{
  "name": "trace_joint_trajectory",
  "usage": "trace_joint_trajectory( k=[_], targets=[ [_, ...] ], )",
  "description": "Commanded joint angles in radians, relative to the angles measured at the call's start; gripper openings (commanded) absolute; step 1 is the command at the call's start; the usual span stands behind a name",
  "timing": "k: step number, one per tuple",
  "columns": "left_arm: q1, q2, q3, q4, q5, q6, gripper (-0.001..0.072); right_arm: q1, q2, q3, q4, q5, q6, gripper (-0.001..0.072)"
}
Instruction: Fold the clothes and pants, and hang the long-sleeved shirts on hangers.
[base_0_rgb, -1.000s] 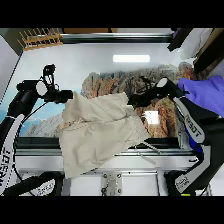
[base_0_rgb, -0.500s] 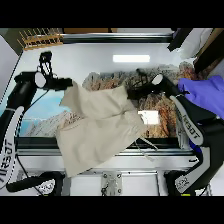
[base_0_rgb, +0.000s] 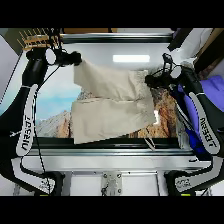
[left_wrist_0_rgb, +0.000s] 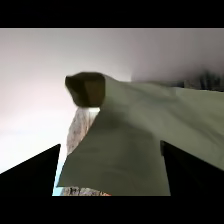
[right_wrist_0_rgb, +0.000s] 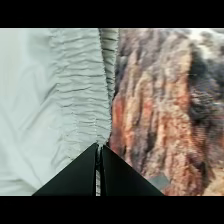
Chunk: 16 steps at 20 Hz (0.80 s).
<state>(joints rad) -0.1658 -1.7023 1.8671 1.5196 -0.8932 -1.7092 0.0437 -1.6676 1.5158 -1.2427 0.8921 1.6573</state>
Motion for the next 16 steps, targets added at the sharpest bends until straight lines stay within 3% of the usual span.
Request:
trace_joint_trajectory(
  k=[1, 2, 3, 5, 10, 13, 16],
  targets=[
    [0.028, -0.023, 0.123, 0.006, -0.165, -0.010, 0.0678, -0.018, 0.024, 0.001, -0.052, 0.008, 0.085, 0.0079],
    [0.053, -0.001, 0.118, 0.006, -0.215, -0.010, 0.0677, -0.023, 0.038, 0.001, -0.053, 0.034, 0.057, 0.0406],
    [0.081, 0.038, 0.080, 0.006, -0.238, -0.010, 0.0676, -0.028, 0.055, 0.000, -0.057, 0.058, 0.027, 0.0628],
    [0.139, 0.149, -0.070, 0.003, -0.252, -0.010, 0.0677, -0.039, 0.108, -0.002, -0.066, 0.111, -0.020, 0.0527],
    [0.250, 0.457, -0.687, -0.083, -0.300, -0.007, 0.0677, -0.048, 0.299, -0.030, -0.068, 0.223, -0.107, 0.0520],
    [0.298, 0.583, -1.063, -0.230, -0.218, -0.006, 0.0677, -0.048, 0.410, -0.056, -0.067, 0.246, -0.110, 0.0519],
    [0.315, 0.654, -1.323, -0.450, -0.035, 0.081, 0.0677, -0.048, 0.487, -0.065, -0.064, 0.246, -0.110, 0.0520]
  ],
)
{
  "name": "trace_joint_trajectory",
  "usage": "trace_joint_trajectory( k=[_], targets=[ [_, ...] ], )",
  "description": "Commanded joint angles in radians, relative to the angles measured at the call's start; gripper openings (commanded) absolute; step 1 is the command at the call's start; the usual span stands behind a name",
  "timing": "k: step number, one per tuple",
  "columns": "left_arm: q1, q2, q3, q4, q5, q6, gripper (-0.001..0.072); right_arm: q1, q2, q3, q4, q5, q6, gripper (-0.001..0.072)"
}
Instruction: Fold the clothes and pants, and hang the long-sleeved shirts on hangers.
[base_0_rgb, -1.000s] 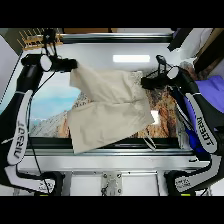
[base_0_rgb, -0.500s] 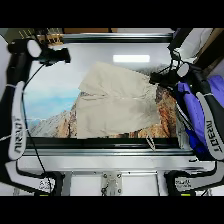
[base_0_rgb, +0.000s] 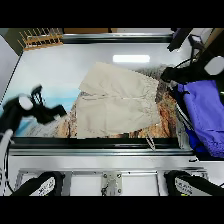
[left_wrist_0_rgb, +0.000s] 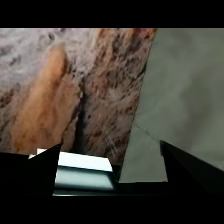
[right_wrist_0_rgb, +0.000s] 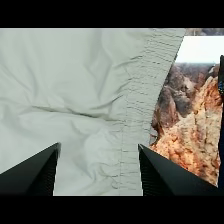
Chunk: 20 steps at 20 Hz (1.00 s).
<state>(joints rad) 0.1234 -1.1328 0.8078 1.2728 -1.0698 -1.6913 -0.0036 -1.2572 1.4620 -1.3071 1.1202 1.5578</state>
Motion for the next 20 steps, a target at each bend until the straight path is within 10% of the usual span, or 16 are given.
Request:
trace_joint_trajectory(
  k=[1, 13, 16, 20],
  targets=[
    [0.025, 0.095, -0.311, -0.252, 0.185, 0.075, 0.0677, 0.000, 0.092, -0.011, 0.001, 0.018, -0.010, 0.0519],
    [-0.163, -0.096, -0.317, -0.494, 0.283, 0.202, 0.0641, 0.000, 0.129, -0.011, 0.028, 0.019, -0.010, 0.0519],
    [-0.212, -0.103, -0.251, -0.472, 0.261, 0.203, 0.0095, -0.004, 0.129, -0.011, 0.026, 0.065, -0.011, 0.0520],
    [-0.176, -0.016, -0.196, -0.324, 0.190, 0.199, 0.0007, -0.114, 0.138, -0.074, 0.023, 0.219, -0.059, 0.0521]
  ],
)
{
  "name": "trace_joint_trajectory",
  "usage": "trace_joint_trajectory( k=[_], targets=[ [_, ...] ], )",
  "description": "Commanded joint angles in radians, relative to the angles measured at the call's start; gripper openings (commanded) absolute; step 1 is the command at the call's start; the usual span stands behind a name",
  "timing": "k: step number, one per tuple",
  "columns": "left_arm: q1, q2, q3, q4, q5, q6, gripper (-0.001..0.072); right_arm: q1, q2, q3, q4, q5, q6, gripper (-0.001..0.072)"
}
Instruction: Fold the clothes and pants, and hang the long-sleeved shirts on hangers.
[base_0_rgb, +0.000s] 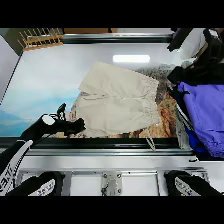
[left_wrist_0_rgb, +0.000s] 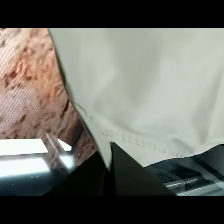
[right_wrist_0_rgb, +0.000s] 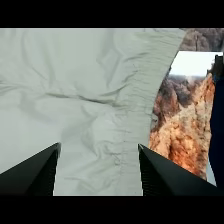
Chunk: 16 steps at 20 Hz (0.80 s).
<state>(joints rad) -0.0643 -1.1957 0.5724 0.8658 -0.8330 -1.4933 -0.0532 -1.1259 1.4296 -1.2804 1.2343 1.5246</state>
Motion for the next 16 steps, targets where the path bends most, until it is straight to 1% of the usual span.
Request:
trace_joint_trajectory(
  k=[1, 4, 5, 6, 8, 11, 13, 16],
  targets=[
    [0.034, 0.081, 0.041, 0.113, -0.066, 0.002, 0.0007, -0.114, 0.016, -0.101, -0.001, 0.117, -0.021, 0.0521],
    [0.081, 0.154, 0.027, 0.130, -0.083, 0.002, 0.0007, -0.250, 0.027, -0.338, 0.005, 0.085, 0.061, 0.0526],
    [0.082, 0.171, 0.014, 0.130, -0.079, 0.002, 0.0007, -0.284, 0.027, -0.433, 0.029, 0.043, 0.076, 0.0582],
    [0.082, 0.179, 0.003, 0.129, -0.072, 0.002, 0.0007, -0.309, 0.026, -0.519, 0.078, -0.003, 0.080, 0.0720],
    [0.069, 0.182, -0.008, 0.130, -0.073, 0.002, 0.0007, -0.320, 0.014, -0.682, 0.213, -0.134, 0.079, 0.0714],
    [0.036, 0.181, -0.007, 0.129, -0.051, 0.002, 0.0007, -0.262, -0.019, -0.839, 0.377, -0.337, 0.068, 0.0712],
    [0.016, 0.181, -0.007, 0.129, -0.021, 0.002, 0.0008, -0.182, -0.066, -0.861, 0.440, -0.423, 0.014, 0.0710],
    [0.012, 0.181, -0.007, 0.129, -0.012, 0.002, 0.0007, -0.059, -0.121, -0.860, 0.554, -0.553, -0.042, 0.0710]
  ],
)
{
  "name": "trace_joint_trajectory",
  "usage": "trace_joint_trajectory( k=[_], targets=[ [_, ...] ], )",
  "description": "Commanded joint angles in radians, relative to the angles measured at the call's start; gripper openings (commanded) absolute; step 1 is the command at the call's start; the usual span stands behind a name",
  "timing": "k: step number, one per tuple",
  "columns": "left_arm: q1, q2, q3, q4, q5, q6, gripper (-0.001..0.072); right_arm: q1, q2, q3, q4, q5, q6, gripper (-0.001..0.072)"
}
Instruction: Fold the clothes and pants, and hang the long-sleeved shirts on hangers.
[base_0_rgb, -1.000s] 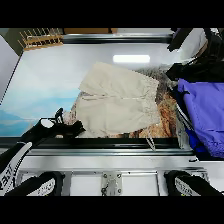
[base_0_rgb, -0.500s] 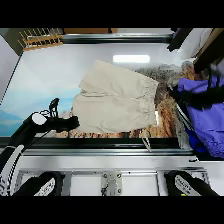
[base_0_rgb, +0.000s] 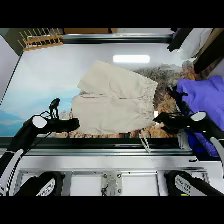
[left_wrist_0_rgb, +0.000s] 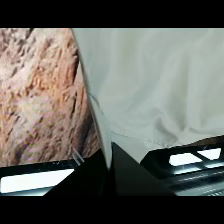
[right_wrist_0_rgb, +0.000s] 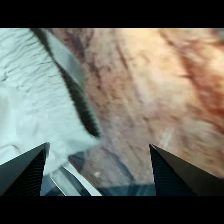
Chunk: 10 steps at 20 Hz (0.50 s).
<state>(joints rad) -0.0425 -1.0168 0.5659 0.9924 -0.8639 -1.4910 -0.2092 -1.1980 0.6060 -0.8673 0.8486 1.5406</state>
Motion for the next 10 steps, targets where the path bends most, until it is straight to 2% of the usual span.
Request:
trace_joint_trajectory(
  k=[1, 4, 5, 7, 8, 9, 10],
  targets=[
    [-0.009, 0.002, -0.001, 0.003, 0.021, -0.001, 0.0007, 0.132, -0.063, -0.036, 0.170, -0.212, -0.058, 0.0710],
    [-0.010, 0.002, -0.001, 0.003, 0.022, -0.001, 0.0007, 0.198, -0.084, -0.035, 0.179, -0.285, -0.081, 0.0699],
    [-0.010, 0.002, -0.001, 0.003, 0.024, -0.001, 0.0007, 0.206, -0.088, -0.035, 0.180, -0.288, -0.101, 0.0672],
    [-0.010, 0.002, -0.001, 0.003, 0.030, -0.001, 0.0007, 0.212, -0.089, -0.034, 0.180, -0.283, -0.171, 0.0315],
    [-0.010, 0.002, -0.001, 0.004, 0.030, -0.001, 0.0007, 0.212, -0.088, -0.031, 0.179, -0.272, -0.208, 0.0184],
    [-0.009, 0.002, -0.001, 0.003, 0.030, -0.001, 0.0007, 0.212, -0.086, -0.027, 0.172, -0.257, -0.246, 0.0071],
    [-0.007, 0.002, 0.000, 0.004, 0.031, -0.001, 0.0007, 0.212, -0.082, -0.017, 0.159, -0.240, -0.273, 0.0022]
  ],
)
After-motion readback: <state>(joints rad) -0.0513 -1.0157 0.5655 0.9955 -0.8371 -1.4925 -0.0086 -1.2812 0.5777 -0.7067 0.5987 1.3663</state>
